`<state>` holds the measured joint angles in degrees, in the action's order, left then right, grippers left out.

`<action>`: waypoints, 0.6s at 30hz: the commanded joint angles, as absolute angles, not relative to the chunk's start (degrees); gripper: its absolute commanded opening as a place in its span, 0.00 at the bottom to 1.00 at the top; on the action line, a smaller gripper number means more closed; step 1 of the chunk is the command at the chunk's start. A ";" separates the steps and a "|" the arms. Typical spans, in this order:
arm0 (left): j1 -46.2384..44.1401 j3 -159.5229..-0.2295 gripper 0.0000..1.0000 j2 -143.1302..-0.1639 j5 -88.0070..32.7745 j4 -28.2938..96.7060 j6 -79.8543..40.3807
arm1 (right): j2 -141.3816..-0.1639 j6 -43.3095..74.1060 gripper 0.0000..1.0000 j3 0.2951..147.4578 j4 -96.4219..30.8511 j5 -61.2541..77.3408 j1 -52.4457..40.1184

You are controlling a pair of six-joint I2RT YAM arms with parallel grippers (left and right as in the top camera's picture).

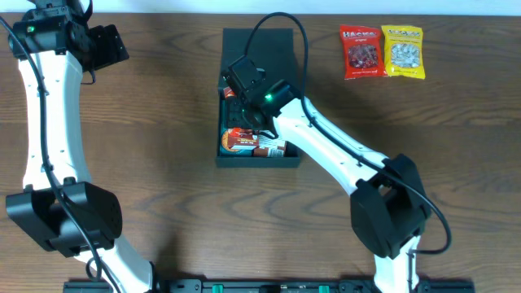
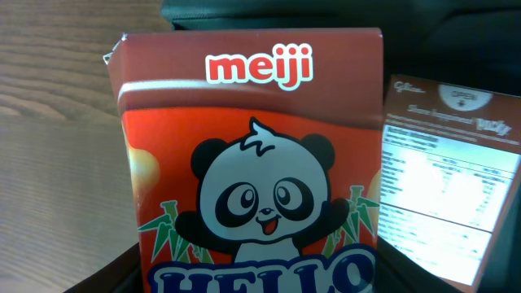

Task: Pack container
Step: 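Release the Hello Panda box in the green box's left side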

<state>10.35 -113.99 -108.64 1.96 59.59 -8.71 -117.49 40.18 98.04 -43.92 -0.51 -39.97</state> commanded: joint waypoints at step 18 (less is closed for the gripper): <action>10.59 -114.85 0.95 -108.47 2.92 60.18 -7.88 | -118.54 41.19 0.81 97.80 -42.63 -0.97 -42.19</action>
